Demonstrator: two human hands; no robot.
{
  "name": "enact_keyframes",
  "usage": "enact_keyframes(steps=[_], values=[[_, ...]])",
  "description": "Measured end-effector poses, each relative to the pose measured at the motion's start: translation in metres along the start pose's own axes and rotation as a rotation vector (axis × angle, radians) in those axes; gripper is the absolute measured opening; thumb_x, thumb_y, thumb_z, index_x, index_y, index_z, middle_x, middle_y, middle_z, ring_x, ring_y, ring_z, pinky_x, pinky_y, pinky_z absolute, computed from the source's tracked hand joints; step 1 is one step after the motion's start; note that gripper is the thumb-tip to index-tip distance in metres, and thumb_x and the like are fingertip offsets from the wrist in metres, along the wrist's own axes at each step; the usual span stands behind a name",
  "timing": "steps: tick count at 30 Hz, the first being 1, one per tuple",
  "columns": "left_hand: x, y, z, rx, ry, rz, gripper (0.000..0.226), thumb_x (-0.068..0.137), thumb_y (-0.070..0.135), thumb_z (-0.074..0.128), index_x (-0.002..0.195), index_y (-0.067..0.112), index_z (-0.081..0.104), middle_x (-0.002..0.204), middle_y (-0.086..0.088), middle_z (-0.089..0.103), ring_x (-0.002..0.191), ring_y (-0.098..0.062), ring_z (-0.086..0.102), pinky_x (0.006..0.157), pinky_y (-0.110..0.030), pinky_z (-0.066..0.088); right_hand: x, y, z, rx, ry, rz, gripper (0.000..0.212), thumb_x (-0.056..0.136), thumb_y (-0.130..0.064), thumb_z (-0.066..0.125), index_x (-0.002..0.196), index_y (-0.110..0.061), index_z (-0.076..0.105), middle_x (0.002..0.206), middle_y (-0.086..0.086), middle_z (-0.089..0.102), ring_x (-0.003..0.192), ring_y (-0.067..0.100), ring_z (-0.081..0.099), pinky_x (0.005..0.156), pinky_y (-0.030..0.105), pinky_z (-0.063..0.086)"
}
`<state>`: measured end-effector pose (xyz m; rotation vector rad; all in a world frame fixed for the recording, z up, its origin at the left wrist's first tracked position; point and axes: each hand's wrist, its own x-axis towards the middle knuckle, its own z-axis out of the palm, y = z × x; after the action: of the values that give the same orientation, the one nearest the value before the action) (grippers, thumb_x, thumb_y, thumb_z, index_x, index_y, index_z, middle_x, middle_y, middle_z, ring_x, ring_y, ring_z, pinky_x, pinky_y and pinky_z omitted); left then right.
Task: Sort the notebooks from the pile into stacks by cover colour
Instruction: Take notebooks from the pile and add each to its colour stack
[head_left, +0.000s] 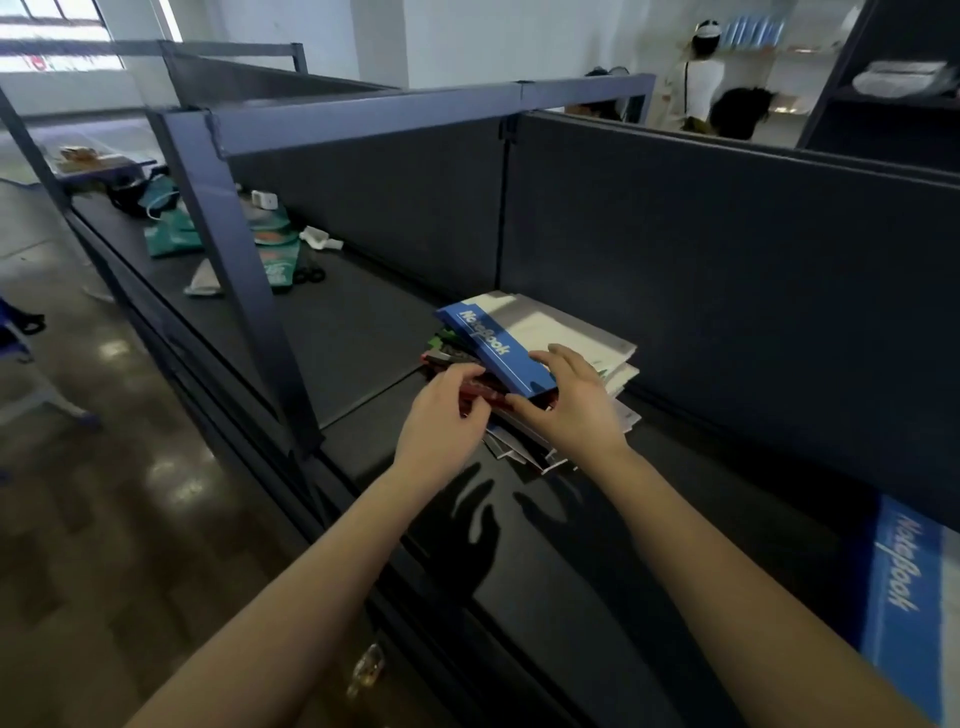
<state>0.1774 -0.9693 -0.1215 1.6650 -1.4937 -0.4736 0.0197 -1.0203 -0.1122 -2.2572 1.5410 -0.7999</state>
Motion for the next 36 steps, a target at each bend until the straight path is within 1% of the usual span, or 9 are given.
enact_keyframes(steps=[8, 15, 18, 20, 22, 24, 27, 31, 36], values=[[0.025, -0.021, 0.003, -0.119, 0.001, -0.015, 0.034, 0.092, 0.014, 0.053, 0.125, 0.024, 0.054, 0.124, 0.005, 0.059, 0.113, -0.011, 0.053, 0.095, -0.025, 0.043, 0.018, 0.008, 0.013, -0.138, 0.011, 0.058, 0.047, 0.093, -0.042, 0.053, 0.135, -0.023, 0.050, 0.148, 0.004, 0.039, 0.137, 0.024, 0.031, 0.114, 0.038, 0.024], [0.034, -0.031, 0.017, -0.220, -0.037, -0.057, 0.036, 0.092, 0.012, 0.053, 0.126, 0.024, 0.053, 0.122, 0.005, 0.060, 0.112, -0.009, 0.055, 0.095, -0.023, 0.043, 0.027, 0.025, 0.007, -0.213, -0.002, 0.148, 0.057, 0.090, -0.055, 0.051, 0.139, -0.026, 0.045, 0.151, -0.002, 0.037, 0.143, 0.024, 0.024, 0.115, 0.038, 0.023], [0.036, -0.037, 0.018, -0.256, -0.062, -0.072, 0.035, 0.092, 0.011, 0.052, 0.123, 0.029, 0.052, 0.119, 0.005, 0.061, 0.109, -0.007, 0.056, 0.092, -0.020, 0.041, 0.030, 0.026, 0.003, -0.207, 0.015, 0.175, 0.057, 0.087, -0.060, 0.053, 0.135, -0.029, 0.049, 0.144, -0.004, 0.046, 0.136, 0.022, 0.036, 0.104, 0.037, 0.037], [0.037, -0.039, 0.017, -0.269, -0.070, -0.076, 0.035, 0.092, 0.011, 0.052, 0.119, 0.033, 0.051, 0.118, 0.006, 0.061, 0.108, -0.006, 0.056, 0.089, -0.016, 0.041, 0.033, 0.027, -0.001, -0.215, 0.026, 0.200, 0.056, 0.085, -0.063, 0.053, 0.131, -0.032, 0.053, 0.131, -0.003, 0.055, 0.121, 0.021, 0.051, 0.087, 0.033, 0.045], [0.037, -0.040, 0.015, -0.279, -0.082, -0.082, 0.035, 0.093, 0.010, 0.052, 0.117, 0.035, 0.050, 0.117, 0.007, 0.060, 0.104, -0.002, 0.056, 0.080, -0.005, 0.038, 0.036, 0.027, -0.003, -0.239, 0.019, 0.202, 0.056, 0.084, -0.065, 0.052, 0.129, -0.033, 0.054, 0.121, -0.003, 0.059, 0.105, 0.018, 0.057, 0.072, 0.027, 0.043], [0.037, -0.040, 0.014, -0.293, -0.090, -0.079, 0.035, 0.093, 0.010, 0.051, 0.119, 0.032, 0.051, 0.118, 0.007, 0.059, 0.104, -0.003, 0.056, 0.079, -0.004, 0.037, 0.038, 0.027, -0.004, -0.252, 0.006, 0.202, 0.057, 0.083, -0.066, 0.051, 0.130, -0.033, 0.053, 0.120, -0.003, 0.060, 0.102, 0.017, 0.058, 0.069, 0.026, 0.041], [0.036, -0.039, 0.012, -0.304, -0.096, -0.062, 0.034, 0.093, 0.010, 0.051, 0.122, 0.028, 0.052, 0.116, 0.008, 0.059, 0.106, -0.003, 0.055, 0.084, -0.010, 0.038, 0.038, 0.026, -0.007, -0.263, -0.035, 0.201, 0.062, 0.082, -0.067, 0.052, 0.133, -0.032, 0.050, 0.125, -0.002, 0.058, 0.107, 0.019, 0.056, 0.076, 0.030, 0.045], [0.033, -0.038, 0.005, -0.310, -0.101, -0.055, 0.033, 0.095, 0.009, 0.051, 0.123, 0.025, 0.052, 0.105, 0.018, 0.056, 0.096, 0.007, 0.054, 0.071, -0.002, 0.040, 0.033, 0.024, -0.009, -0.291, -0.122, 0.192, 0.073, 0.081, -0.068, 0.054, 0.143, -0.033, 0.038, 0.151, -0.006, 0.036, 0.137, 0.020, 0.035, 0.105, 0.040, 0.037], [0.026, -0.042, -0.001, -0.347, -0.096, -0.068, 0.033, 0.095, 0.009, 0.050, 0.122, 0.028, 0.052, 0.106, 0.015, 0.059, 0.093, 0.009, 0.055, 0.070, 0.000, 0.040, 0.033, 0.019, -0.012, -0.343, -0.145, 0.169, 0.065, 0.089, -0.063, 0.046, 0.145, -0.031, 0.036, 0.153, -0.006, 0.032, 0.138, 0.020, 0.034, 0.106, 0.039, 0.036]])
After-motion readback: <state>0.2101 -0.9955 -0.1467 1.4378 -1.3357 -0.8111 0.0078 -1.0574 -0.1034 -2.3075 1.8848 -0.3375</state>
